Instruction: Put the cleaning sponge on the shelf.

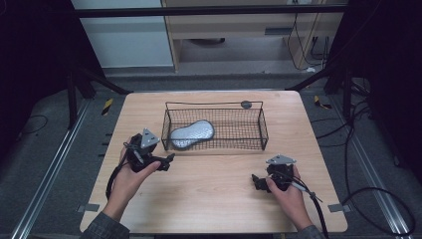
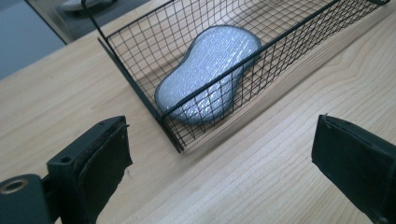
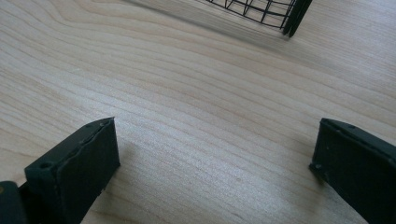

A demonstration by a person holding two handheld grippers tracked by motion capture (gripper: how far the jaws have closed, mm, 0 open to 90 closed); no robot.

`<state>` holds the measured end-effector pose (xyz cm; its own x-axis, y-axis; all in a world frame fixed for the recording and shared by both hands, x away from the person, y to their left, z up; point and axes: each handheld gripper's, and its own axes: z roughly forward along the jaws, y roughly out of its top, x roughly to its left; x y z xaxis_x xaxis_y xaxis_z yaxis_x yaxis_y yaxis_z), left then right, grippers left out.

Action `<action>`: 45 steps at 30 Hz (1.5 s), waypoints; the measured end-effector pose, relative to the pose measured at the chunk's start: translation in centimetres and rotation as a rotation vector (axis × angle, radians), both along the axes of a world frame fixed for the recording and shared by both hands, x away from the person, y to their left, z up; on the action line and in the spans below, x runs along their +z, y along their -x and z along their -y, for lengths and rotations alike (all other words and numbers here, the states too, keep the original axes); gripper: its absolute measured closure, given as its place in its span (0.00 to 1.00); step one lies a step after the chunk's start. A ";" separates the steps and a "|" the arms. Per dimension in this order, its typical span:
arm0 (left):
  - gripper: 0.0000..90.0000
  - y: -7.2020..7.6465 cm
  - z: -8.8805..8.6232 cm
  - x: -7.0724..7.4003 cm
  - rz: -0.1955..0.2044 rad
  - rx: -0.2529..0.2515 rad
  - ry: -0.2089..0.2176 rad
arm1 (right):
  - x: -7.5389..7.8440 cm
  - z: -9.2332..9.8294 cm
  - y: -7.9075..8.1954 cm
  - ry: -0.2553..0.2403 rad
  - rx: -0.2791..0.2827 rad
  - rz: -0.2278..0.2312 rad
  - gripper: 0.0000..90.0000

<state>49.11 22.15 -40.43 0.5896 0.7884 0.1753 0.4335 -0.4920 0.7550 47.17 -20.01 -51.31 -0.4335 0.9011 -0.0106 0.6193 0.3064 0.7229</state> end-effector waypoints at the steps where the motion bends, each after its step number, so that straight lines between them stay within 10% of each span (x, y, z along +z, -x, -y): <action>1: 0.04 -0.1 -0.3 -0.4 -0.007 0.005 -0.008 | 0.0 0.0 0.0 0.000 0.001 0.001 0.01; 28: 0.05 -2.2 -5.9 -7.1 -0.157 0.134 -0.009 | 0.0 0.0 0.0 -0.002 0.007 0.001 0.01; 45: 0.04 -3.7 -7.7 -8.6 -0.142 0.236 0.029 | 0.0 0.0 0.0 -0.002 0.007 0.000 0.01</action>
